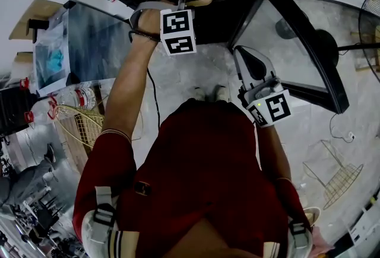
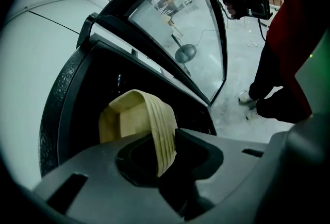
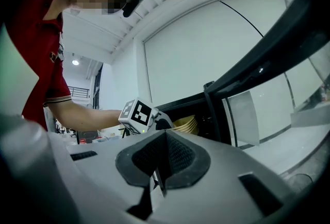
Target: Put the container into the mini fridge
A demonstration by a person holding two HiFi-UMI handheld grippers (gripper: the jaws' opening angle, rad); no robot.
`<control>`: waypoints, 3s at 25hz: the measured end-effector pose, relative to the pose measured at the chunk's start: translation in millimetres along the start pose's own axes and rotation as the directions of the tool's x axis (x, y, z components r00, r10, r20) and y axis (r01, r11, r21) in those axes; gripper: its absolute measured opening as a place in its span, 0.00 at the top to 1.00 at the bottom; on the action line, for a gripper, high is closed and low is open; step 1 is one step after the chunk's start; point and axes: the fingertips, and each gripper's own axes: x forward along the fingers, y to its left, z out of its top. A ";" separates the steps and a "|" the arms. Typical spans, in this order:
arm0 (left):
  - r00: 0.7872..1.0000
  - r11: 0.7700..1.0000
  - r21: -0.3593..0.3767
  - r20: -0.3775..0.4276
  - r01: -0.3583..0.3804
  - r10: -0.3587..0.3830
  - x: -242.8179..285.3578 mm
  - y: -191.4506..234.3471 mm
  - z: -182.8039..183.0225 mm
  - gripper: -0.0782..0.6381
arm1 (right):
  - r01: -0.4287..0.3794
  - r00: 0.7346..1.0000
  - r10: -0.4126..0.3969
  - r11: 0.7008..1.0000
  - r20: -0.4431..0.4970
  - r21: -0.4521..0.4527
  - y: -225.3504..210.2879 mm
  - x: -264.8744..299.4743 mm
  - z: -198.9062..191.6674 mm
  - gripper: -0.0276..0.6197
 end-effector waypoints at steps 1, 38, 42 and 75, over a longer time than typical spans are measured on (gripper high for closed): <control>1.000 1.000 0.000 -0.002 -0.005 0.005 1.9 2.7 -0.8 0.76 | 0.001 1.000 -0.001 1.000 0.000 0.002 -1.3 0.8 -0.8 0.96; 0.985 0.981 -0.086 0.004 -0.173 0.174 30.9 40.2 -31.8 0.74 | 0.059 0.995 -0.055 0.997 -0.082 0.051 -36.0 114.9 -41.5 0.90; 0.985 0.982 -0.081 0.011 -0.171 0.173 31.8 40.9 -33.1 0.74 | 0.073 0.992 -0.068 0.996 -0.109 0.043 -40.8 132.9 -50.7 0.83; 0.946 0.945 -0.119 0.076 -0.306 0.316 15.6 54.7 -27.6 0.67 | 0.118 0.975 -0.130 0.990 -0.178 -0.079 -71.5 206.6 -55.8 0.72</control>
